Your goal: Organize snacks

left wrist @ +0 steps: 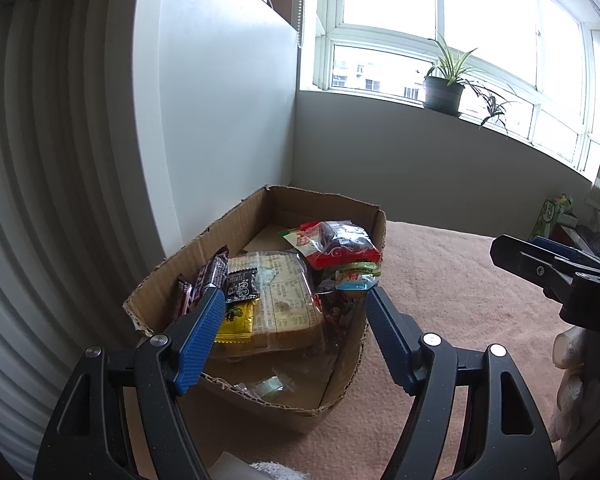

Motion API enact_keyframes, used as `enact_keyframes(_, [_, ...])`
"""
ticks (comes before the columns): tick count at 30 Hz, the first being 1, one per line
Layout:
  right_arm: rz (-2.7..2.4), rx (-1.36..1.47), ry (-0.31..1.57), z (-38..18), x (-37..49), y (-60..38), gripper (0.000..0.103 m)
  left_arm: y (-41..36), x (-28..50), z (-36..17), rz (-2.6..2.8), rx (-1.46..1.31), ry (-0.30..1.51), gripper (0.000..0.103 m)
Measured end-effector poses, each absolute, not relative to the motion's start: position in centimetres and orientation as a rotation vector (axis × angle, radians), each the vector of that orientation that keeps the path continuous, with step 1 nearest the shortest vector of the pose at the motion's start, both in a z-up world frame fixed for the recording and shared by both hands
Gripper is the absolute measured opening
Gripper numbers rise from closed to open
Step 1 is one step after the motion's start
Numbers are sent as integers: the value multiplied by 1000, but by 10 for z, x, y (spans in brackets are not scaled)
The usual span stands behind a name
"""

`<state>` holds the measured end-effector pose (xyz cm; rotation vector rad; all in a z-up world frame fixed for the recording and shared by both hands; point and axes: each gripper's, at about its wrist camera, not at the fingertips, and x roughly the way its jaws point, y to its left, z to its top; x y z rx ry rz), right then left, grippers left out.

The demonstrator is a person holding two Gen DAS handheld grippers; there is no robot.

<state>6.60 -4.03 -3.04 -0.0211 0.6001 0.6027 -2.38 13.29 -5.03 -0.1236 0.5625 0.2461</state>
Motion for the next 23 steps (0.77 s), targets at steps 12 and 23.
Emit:
enact_keyframes(12, [593,-30,609,-34,66,-41,102,132,-23,-51,248,-117,565,73])
enact_keyframes(23, [584,-24,612,-36,65,-46,102,127,-27,-51,248,-100,552,73])
